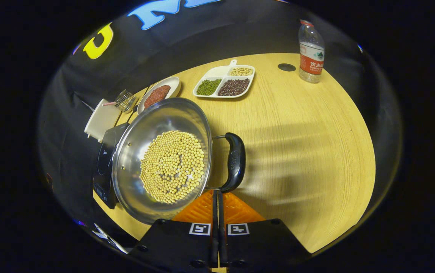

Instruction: First push the handle of the pot to place it horizontally, then grasp the pot with both hands and set it on the induction cooktop.

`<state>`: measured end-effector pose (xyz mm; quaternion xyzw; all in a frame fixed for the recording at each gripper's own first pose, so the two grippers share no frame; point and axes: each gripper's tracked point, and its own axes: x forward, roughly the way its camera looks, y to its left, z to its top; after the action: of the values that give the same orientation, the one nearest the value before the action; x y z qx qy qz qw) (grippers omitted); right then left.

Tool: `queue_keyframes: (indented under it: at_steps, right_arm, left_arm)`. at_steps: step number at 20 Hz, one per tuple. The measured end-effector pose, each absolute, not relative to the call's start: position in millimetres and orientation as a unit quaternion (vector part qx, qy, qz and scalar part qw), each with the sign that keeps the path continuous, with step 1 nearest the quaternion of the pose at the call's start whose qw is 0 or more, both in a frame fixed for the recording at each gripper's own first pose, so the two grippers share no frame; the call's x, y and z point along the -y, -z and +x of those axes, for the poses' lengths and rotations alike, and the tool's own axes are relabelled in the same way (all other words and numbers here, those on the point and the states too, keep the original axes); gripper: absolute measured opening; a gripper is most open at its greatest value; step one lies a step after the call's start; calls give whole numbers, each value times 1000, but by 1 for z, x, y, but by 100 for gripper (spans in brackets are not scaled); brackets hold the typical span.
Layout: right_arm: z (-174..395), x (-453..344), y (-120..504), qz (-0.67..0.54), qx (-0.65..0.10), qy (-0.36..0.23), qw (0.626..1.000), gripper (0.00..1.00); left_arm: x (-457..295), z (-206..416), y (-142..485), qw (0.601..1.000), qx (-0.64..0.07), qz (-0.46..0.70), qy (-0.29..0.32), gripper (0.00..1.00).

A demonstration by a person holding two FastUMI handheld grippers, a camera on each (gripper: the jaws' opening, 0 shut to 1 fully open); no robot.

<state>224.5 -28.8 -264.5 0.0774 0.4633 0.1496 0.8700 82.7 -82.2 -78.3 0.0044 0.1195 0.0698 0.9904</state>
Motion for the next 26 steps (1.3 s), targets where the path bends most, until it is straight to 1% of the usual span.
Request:
queue_keyframes:
  at_steps: [2,3,4,5,6,7,8,9,10,12,13,15,17,18,19,20,21,22,23,24,25,26]
  right_arm:
    - [223,34,258,83,-454,-129,878,2]
    - [223,39,256,82,-451,-114,882,5]
    - [223,43,251,85,-444,-101,886,1]
    - [224,48,242,94,-435,-91,891,19]
    - [225,53,237,99,-428,-77,895,32]
    - [227,60,229,108,-417,-68,900,65]
    - [230,61,220,122,-407,-65,903,77]
    - [234,61,210,138,-398,-65,905,94]
    - [238,59,204,152,-389,-68,906,90]
    - [252,58,193,163,-369,-70,912,92]
    - [258,56,191,164,-363,-71,914,98]
    - [269,47,192,173,-360,-73,914,98]
    - [278,38,199,176,-361,-77,912,98]
    - [282,36,206,169,-364,-80,913,98]
    - [284,34,212,161,-367,-83,912,98]
    - [285,32,218,154,-371,-87,912,98]
    - [286,32,223,147,-375,-90,911,98]
    - [288,31,230,141,-379,-93,910,93]
    - [290,31,236,136,-382,-96,909,98]
    - [292,30,241,130,-385,-98,908,98]
    - [294,29,246,127,-386,-102,908,98]
    - [296,28,251,123,-387,-103,908,98]
  left_arm:
    - [73,93,87,990,-129,-5,-53,82]
    - [69,99,92,990,-133,-8,-42,83]
    - [65,107,97,990,-137,-9,-31,82]
    - [61,116,103,989,-144,-12,-17,82]
    - [60,126,111,988,-155,-19,-1,86]
    - [58,135,118,986,-163,-26,13,86]
    - [57,145,127,984,-171,-32,26,86]
    - [57,155,135,982,-181,-37,37,83]
    - [55,165,142,980,-188,-42,48,86]
    - [56,185,159,974,-208,-51,70,86]
    - [58,197,170,971,-220,-54,81,86]
    - [63,216,192,964,-240,-62,100,86]
    - [69,232,211,956,-261,-72,117,86]
    - [72,240,221,953,-268,-73,124,83]
    - [75,248,230,949,-276,-71,132,83]
    - [78,253,239,947,-283,-68,138,87]
    - [79,258,249,944,-291,-65,143,86]
    - [80,262,261,941,-298,-61,145,87]
    - [81,267,271,939,-307,-58,146,87]
    - [82,269,278,937,-314,-54,147,87]
    - [83,272,283,935,-318,-52,149,90]
    - [84,274,288,934,-320,-51,152,82]
